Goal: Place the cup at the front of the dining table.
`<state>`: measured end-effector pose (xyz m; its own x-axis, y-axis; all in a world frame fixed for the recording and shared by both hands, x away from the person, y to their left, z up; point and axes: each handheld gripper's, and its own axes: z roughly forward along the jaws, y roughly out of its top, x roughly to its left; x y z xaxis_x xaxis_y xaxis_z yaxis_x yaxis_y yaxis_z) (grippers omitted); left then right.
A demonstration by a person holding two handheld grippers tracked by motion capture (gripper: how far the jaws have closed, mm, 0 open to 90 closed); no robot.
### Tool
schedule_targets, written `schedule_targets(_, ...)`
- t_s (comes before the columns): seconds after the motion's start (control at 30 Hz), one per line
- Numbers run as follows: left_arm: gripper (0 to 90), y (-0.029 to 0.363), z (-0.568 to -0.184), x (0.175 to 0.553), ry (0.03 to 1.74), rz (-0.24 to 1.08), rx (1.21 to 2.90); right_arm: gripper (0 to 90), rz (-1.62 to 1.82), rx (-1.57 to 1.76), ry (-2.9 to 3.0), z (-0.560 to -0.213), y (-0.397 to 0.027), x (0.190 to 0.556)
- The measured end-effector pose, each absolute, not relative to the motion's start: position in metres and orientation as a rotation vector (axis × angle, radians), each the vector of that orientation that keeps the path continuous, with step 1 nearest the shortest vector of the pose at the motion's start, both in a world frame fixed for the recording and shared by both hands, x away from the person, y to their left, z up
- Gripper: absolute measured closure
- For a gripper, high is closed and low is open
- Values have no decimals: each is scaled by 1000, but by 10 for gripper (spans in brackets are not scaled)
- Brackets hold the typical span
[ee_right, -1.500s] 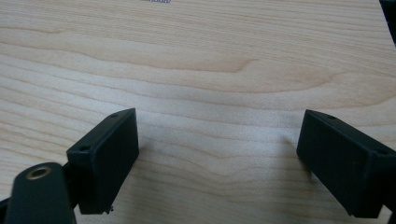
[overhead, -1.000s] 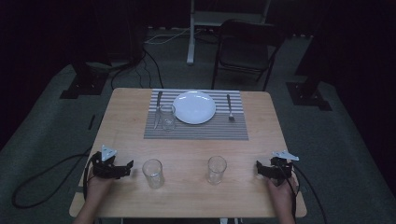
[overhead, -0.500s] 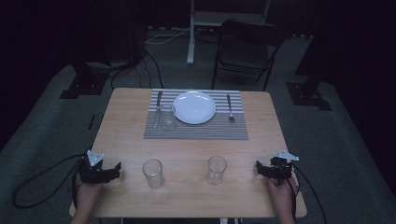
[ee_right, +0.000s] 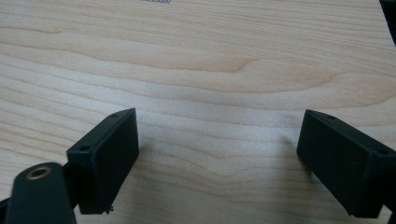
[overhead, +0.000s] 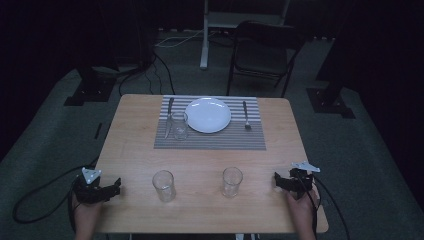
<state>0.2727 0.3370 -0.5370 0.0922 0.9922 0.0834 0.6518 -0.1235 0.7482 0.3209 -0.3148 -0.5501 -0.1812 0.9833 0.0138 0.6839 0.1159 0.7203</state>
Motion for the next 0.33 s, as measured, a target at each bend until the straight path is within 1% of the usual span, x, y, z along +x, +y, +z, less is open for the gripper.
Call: schedule_targets(0.33,3,333,-537,271,1599,858,1862,125,832,1612,1926,-550,-315,321)
